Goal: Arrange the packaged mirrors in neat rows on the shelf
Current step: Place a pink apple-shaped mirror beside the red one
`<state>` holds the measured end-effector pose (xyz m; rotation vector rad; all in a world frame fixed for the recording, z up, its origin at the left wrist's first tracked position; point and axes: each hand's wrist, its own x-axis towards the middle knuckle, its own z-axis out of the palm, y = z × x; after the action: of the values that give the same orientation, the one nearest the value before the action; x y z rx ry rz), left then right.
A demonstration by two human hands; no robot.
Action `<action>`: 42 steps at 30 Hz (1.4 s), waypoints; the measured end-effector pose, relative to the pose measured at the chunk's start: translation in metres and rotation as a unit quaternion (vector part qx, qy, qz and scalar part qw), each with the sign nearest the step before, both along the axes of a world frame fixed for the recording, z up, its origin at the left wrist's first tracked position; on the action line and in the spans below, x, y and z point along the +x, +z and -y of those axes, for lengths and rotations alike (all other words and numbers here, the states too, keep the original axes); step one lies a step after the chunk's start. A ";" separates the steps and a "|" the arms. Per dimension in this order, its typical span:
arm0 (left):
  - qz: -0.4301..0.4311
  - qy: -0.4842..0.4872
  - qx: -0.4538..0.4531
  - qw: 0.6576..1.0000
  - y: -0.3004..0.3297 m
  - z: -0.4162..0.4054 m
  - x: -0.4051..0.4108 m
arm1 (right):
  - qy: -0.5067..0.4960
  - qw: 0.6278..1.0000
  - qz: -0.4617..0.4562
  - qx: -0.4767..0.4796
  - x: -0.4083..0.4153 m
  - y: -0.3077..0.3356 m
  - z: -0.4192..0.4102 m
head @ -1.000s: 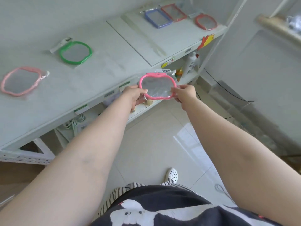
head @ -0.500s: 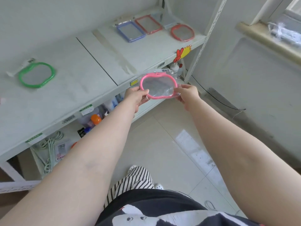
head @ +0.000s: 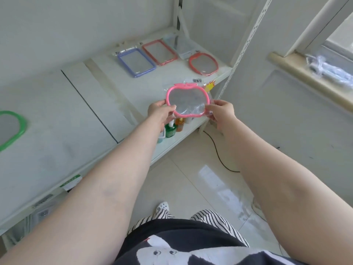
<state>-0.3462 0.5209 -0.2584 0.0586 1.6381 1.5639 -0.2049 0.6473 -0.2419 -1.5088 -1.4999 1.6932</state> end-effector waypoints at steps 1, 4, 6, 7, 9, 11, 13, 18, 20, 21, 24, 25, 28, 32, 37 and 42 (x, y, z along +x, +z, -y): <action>0.006 0.000 0.002 1.000 0.001 -0.006 -0.004 | 0.000 1.000 0.004 0.000 -0.004 0.000 -0.007; 0.014 0.006 0.003 1.000 0.004 -0.021 -0.019 | 0.009 1.000 0.008 -0.002 -0.023 0.001 -0.027; 0.021 0.019 0.003 1.000 0.003 -0.032 -0.032 | 0.022 1.000 0.007 0.001 -0.040 0.000 -0.042; 0.022 0.025 0.001 0.999 0.002 -0.038 -0.039 | 0.028 1.000 0.012 0.002 -0.049 -0.002 -0.050; 0.023 0.037 -0.002 0.999 0.001 -0.050 -0.049 | 0.041 0.999 0.027 0.004 -0.064 -0.007 -0.067; 0.031 0.057 -0.003 0.998 0.000 -0.063 -0.056 | 0.057 0.998 0.037 -0.001 -0.078 -0.011 -0.086; 0.036 0.082 -0.009 0.996 -0.002 -0.079 -0.062 | 0.074 0.997 0.032 -0.010 -0.090 -0.016 -0.107; 0.034 0.155 -0.018 0.987 -0.010 -0.133 -0.066 | 0.151 0.988 0.040 0.016 -0.114 -0.026 -0.174; 0.028 0.184 -0.021 0.982 -0.014 -0.155 -0.063 | 0.173 0.984 0.040 0.016 -0.122 -0.030 -0.201; 0.024 0.201 -0.024 0.979 -0.015 -0.165 -0.062 | 0.184 0.982 0.041 0.015 -0.127 -0.032 -0.213; 0.013 0.261 -0.034 0.965 -0.019 -0.186 -0.065 | 0.222 0.974 0.035 0.006 -0.140 -0.035 -0.237; 0.010 0.281 -0.036 0.959 -0.020 -0.191 -0.066 | 0.232 0.972 0.034 0.003 -0.145 -0.037 -0.243; 0.003 0.322 -0.049 0.945 -0.025 -0.202 -0.067 | 0.259 0.965 0.043 0.007 -0.157 -0.044 -0.256; 0.007 0.353 -0.072 0.933 -0.035 -0.211 -0.075 | 0.278 0.959 0.049 0.007 -0.169 -0.054 -0.263; 0.013 0.360 -0.089 0.929 -0.044 -0.221 -0.084 | 0.294 0.953 0.072 0.016 -0.181 -0.064 -0.271; 0.025 0.367 -0.119 0.922 -0.056 -0.226 -0.089 | 0.289 0.951 0.103 0.026 -0.188 -0.076 -0.274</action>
<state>-0.4351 0.7468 -0.3143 -0.8056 1.9096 1.8498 -0.3932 0.9210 -0.3180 -1.3287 -2.2478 1.8110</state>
